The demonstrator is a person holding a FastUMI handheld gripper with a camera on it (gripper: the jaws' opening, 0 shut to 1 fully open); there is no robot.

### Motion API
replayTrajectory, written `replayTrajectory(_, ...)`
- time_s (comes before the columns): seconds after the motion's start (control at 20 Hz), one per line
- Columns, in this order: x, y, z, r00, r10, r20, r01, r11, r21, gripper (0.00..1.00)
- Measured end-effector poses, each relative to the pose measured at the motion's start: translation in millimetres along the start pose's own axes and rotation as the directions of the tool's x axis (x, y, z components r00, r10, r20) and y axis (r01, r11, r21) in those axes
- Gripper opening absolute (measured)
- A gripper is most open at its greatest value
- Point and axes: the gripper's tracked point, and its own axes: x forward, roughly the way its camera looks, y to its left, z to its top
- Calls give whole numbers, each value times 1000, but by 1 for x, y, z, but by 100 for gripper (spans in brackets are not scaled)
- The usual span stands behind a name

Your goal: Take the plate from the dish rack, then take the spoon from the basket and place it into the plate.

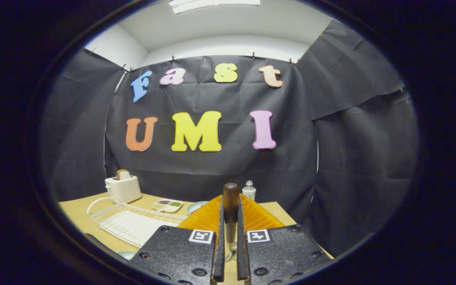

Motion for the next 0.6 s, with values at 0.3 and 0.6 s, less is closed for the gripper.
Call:
replayTrajectory(0.3,-58,73,-18,994,104,-20,-104,994,-24,17)
replayTrajectory(0.6,-84,138,-64,982,182,-60,-181,983,19,17)
